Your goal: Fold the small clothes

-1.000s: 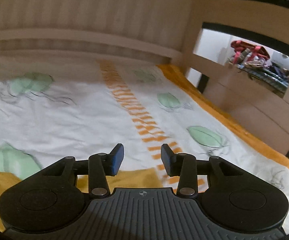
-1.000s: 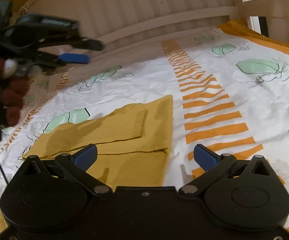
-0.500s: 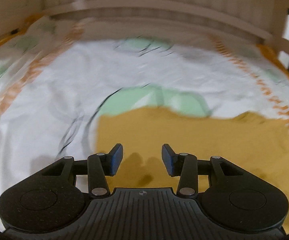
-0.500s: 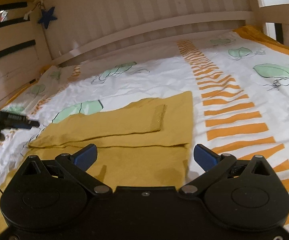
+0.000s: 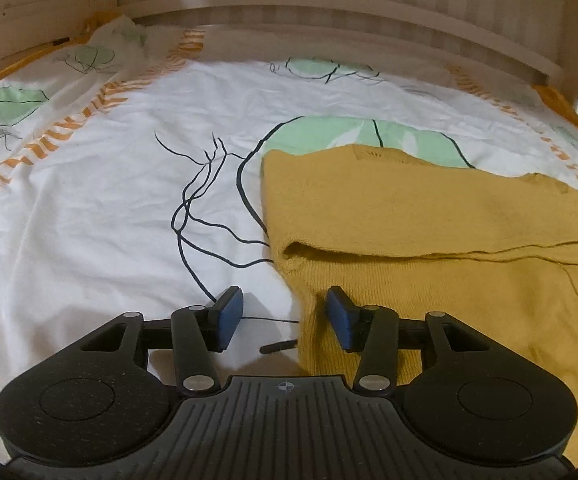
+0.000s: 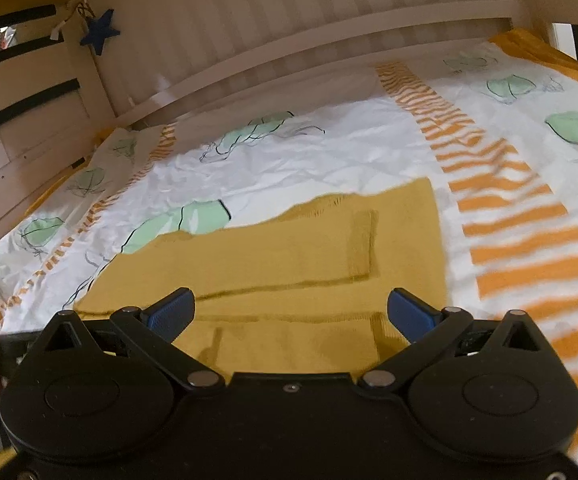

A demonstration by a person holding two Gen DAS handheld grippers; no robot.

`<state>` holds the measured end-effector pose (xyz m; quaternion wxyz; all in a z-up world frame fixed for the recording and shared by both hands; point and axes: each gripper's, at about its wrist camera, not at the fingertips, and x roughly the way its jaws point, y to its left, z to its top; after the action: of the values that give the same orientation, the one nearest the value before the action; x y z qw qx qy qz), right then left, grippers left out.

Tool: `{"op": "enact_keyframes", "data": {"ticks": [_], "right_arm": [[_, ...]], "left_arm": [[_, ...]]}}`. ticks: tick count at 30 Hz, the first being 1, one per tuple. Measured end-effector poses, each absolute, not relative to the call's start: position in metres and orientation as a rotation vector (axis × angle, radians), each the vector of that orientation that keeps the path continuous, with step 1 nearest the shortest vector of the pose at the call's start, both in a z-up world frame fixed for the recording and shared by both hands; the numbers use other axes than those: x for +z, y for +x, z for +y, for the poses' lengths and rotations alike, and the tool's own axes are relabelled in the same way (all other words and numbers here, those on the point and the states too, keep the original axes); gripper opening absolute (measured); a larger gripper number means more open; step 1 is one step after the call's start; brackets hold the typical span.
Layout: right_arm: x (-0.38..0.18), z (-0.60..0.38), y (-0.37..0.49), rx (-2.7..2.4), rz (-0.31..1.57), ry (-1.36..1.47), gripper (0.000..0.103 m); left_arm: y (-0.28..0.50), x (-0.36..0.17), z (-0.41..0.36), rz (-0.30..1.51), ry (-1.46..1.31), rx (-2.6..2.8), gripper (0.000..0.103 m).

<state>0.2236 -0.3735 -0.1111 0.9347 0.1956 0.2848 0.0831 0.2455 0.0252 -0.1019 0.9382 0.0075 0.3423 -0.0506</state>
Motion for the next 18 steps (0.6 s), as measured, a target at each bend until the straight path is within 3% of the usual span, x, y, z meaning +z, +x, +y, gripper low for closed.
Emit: {"op": "enact_keyframes", "data": {"ticks": [10, 15, 18], "right_arm": [[-0.129, -0.376, 0.288, 0.101, 0.663, 0.432, 0.099], [-0.136, -0.377, 0.304, 0.058, 0.717, 0.427, 0.073], [-0.137, -0.374, 0.308, 0.035, 0.744, 0.396, 0.044]], "left_arm": [[0.248, -0.105, 0.027, 0.694, -0.002, -0.107, 0.046], [0.247, -0.106, 0.028, 0.691, -0.01, -0.11, 0.046], [0.247, -0.105, 0.028, 0.691, -0.011, -0.11, 0.046]]}}
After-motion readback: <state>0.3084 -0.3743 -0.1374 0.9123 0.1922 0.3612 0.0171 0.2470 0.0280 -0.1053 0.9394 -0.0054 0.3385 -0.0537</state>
